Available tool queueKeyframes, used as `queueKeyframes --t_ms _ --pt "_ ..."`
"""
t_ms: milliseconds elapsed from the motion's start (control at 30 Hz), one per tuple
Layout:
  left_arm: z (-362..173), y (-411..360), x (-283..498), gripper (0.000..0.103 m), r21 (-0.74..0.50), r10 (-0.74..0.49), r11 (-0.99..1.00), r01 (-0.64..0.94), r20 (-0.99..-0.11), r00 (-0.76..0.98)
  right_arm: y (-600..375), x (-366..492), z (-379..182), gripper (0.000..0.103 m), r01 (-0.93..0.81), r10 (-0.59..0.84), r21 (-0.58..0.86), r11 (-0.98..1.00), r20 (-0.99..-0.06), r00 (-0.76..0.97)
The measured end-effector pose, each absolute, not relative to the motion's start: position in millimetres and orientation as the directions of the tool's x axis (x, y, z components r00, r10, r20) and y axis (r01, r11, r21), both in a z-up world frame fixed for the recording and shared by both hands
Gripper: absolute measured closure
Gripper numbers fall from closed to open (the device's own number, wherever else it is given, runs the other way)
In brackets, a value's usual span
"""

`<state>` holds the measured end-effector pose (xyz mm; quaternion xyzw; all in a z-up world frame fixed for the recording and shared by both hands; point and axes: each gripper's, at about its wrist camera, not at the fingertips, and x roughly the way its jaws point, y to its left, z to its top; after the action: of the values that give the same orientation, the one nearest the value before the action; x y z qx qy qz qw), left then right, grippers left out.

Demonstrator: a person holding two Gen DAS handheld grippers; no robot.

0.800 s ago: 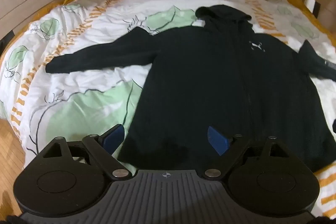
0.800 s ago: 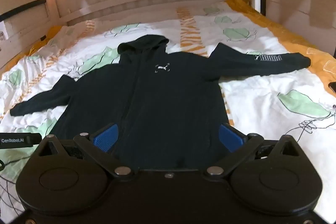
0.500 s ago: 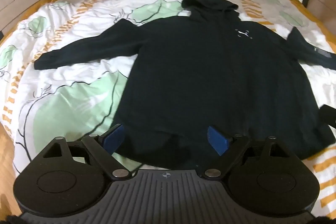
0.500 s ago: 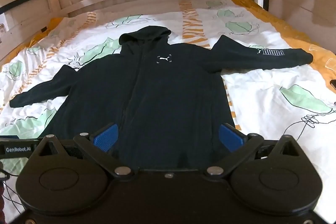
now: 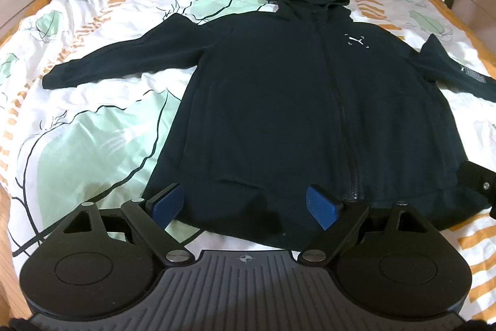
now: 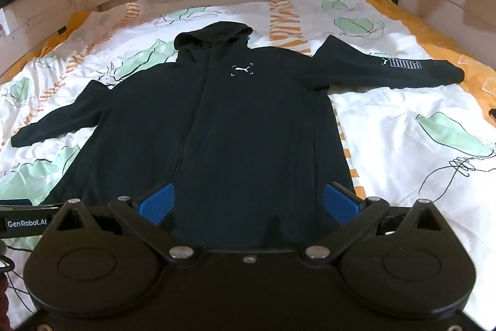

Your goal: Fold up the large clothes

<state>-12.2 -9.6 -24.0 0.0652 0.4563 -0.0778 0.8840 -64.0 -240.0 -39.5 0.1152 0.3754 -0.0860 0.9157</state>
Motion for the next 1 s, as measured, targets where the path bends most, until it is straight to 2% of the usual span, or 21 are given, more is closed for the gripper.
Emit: queueKeyframes --t_ms 1000 --pt "-34.6 -7.7 -9.1 0.017 0.037 -0.061 0.984 0.174 -0.848 0.527 -234.4 -57.8 -47.1 0.001 0.21 -0.024 0.162 0.964 -0.734 0.679"
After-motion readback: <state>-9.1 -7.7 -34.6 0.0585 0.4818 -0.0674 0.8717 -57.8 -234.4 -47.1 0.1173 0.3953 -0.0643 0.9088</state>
